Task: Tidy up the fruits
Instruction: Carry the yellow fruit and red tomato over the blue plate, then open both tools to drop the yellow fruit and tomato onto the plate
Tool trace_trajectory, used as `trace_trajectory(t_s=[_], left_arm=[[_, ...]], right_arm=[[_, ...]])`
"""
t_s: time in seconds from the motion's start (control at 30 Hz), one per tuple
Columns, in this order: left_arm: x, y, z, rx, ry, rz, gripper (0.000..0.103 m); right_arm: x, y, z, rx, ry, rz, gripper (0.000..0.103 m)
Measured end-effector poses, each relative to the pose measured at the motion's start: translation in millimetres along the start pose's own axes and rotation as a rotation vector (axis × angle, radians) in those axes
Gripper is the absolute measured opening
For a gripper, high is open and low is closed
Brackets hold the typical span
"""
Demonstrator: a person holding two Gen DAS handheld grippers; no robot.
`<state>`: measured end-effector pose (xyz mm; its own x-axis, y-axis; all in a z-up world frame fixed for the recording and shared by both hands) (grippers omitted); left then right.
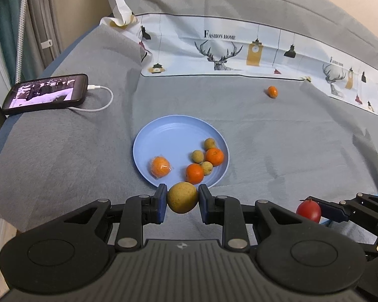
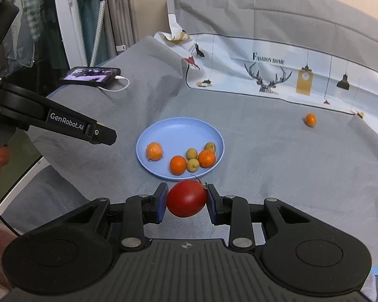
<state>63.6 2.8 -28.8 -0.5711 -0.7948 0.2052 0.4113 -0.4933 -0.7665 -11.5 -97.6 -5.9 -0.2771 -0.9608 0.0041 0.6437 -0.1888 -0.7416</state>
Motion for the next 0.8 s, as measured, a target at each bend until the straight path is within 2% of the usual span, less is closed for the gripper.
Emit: trace_trajectory(t_s=[0.2, 0.37, 0.53, 0.8], left_arm=[[-14, 29, 19, -0.024, -0.019, 0.02, 0.029], [-26, 57, 41, -0.037, -0.021, 0.023, 0.029], [-37, 93, 61, -0.05, -0.022, 0.029, 0.029], [-57, 152, 75, -0.101, -0.007, 0.047, 0.029]], right_arm=[[4, 34, 9, -0.03, 0.016, -0.004, 0.034], [5, 66, 28, -0.017, 0.009, 0.006, 0.034], [2, 100, 50, 0.023, -0.051, 0.022, 0.034], [-3, 161, 66, 0.003, -0.104, 0.052, 0.034]])
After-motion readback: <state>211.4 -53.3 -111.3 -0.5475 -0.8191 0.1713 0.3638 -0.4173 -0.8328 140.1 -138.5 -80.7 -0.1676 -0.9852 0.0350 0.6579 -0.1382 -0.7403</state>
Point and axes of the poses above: each gripper's, at about its wrist camera, not at the fingertips, and y roughly the way its jaws point, x to its right, z to its top, the point moved 4 cm from there along y, roughly the way its jaws point, and after that the axes turned 13 degrees about -z, right-handed, at the moved point
